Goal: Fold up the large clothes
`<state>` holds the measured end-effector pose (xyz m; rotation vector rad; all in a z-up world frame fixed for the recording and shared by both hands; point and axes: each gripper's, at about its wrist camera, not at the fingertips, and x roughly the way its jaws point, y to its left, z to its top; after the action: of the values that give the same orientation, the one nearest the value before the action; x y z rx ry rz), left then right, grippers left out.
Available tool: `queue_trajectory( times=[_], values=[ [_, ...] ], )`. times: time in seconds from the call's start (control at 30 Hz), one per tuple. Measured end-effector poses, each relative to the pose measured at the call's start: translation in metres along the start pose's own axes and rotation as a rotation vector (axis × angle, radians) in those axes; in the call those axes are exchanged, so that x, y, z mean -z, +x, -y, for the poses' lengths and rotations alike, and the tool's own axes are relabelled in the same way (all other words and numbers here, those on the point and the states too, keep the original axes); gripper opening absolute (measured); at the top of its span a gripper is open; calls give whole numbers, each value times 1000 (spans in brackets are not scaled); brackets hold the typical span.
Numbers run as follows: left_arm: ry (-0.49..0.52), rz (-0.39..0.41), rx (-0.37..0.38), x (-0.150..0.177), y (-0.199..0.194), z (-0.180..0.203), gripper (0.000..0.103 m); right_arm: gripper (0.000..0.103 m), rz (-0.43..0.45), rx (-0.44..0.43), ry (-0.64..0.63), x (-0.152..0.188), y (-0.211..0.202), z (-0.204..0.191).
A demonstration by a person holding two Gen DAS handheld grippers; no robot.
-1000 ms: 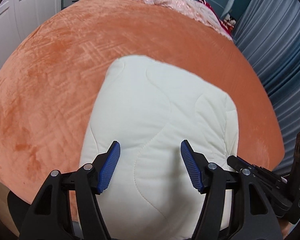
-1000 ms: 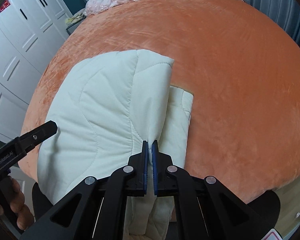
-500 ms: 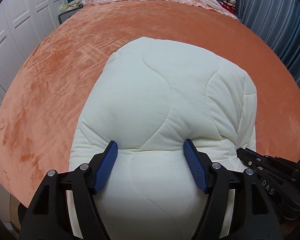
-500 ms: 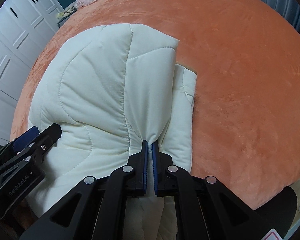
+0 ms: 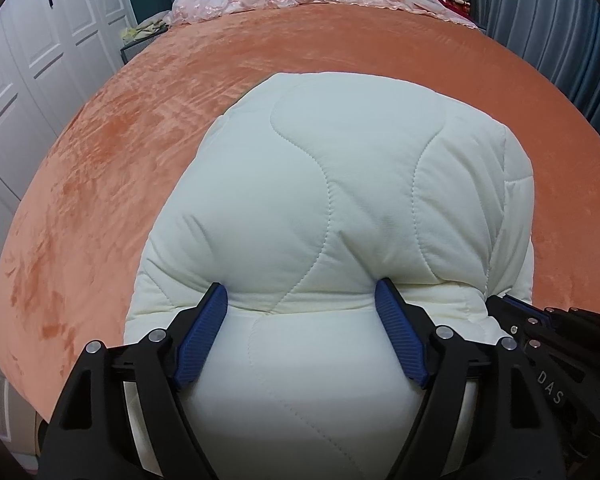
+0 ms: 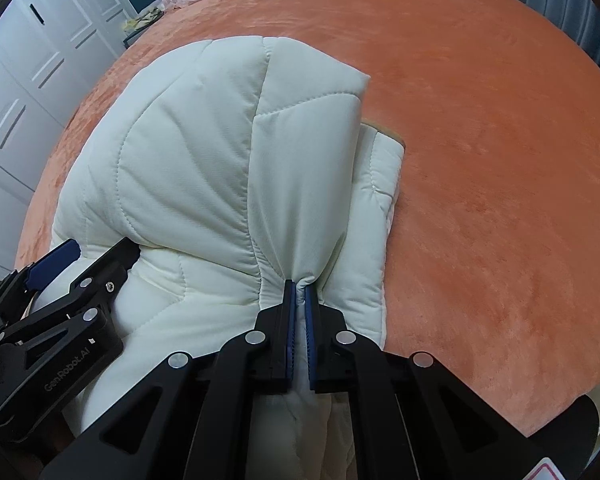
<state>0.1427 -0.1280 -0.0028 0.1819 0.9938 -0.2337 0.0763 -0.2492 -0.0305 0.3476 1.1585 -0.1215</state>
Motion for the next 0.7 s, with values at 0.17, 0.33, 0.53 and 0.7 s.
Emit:
queue_trajectory(
  times=[0.17,0.33,0.53,0.7],
  values=[
    [-9,5,20,-2,-4,-3,75,5,18,-109,81,1,-4,18],
    [-154,1,237,-26,-41,-47,75,30,72,-281,328,-9,-52,60],
    [-261,15,216,-92,-36,-92,75,57,116,-335,420,-66,-63,58],
    [-288,-79,210,-116,1,-96,63,52,-43,-301,531,-97,-10,46]
  ],
)
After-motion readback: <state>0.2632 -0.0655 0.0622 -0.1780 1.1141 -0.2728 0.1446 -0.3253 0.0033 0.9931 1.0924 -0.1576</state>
